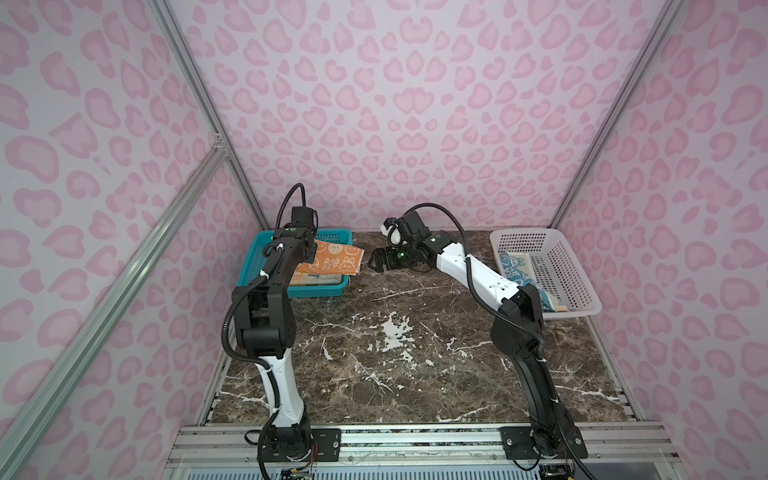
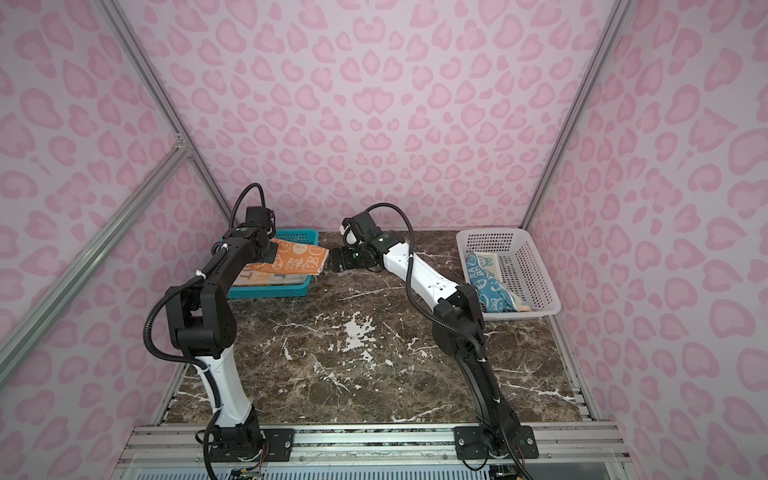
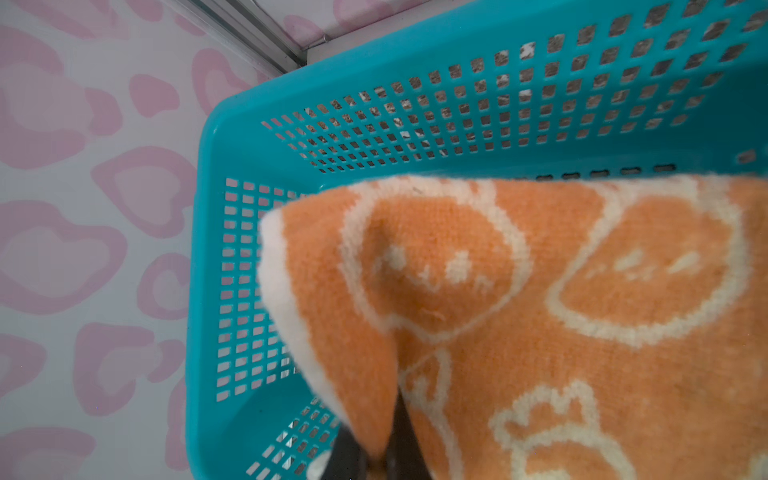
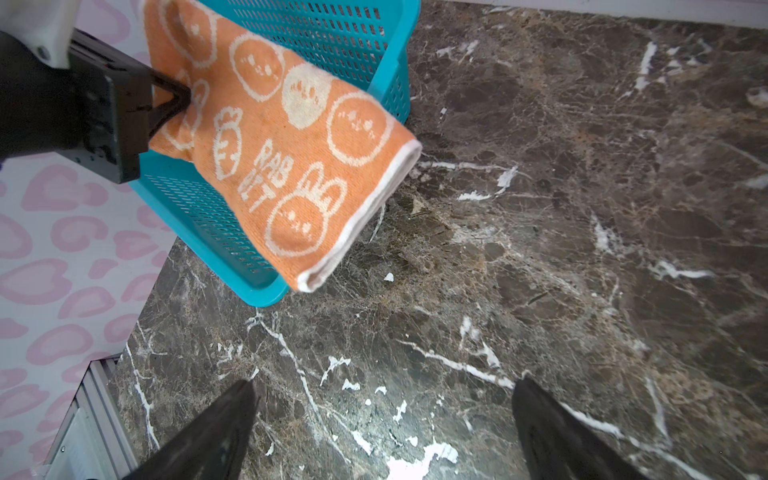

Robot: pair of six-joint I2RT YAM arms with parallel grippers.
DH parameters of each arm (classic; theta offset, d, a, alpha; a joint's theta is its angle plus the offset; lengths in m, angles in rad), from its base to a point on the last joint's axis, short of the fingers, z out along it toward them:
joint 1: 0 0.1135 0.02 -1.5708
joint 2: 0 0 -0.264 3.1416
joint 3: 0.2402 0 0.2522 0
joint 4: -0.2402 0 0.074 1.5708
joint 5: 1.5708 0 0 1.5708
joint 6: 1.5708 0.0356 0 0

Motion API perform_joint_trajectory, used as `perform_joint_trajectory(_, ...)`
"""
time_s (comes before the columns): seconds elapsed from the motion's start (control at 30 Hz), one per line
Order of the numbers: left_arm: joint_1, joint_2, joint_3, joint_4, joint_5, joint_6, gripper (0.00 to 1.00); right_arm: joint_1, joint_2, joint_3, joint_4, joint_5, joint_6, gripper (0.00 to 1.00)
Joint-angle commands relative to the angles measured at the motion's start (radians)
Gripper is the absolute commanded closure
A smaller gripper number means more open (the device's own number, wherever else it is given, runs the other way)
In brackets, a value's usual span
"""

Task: Fold and stack the towels
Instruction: 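Lower the orange towel into the teal basket with the left gripper and open it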

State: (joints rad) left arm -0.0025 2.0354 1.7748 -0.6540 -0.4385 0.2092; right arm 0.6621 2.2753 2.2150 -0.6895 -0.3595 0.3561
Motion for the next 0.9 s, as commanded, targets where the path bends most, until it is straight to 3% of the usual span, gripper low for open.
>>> perform_joint_trajectory(0.0, 0.01, 0.018, 0.006, 0.029, -0.017, -0.012, 0.96, 0.002, 0.034, 0.005, -0.011, 0.001, -0.008, 0.02)
perform_joint_trajectory(0.3, 0.022, 0.064, 0.019, 0.034, -0.076, 0.025, 0.96, -0.001, 0.066, 0.021, -0.011, -0.009, 0.0, 0.02)
perform_joint_trajectory(0.87, 0.035, 0.082, 0.063, 0.023, -0.059, 0.015, 0.96, -0.005, 0.073, 0.026, -0.017, -0.025, 0.005, 0.02)
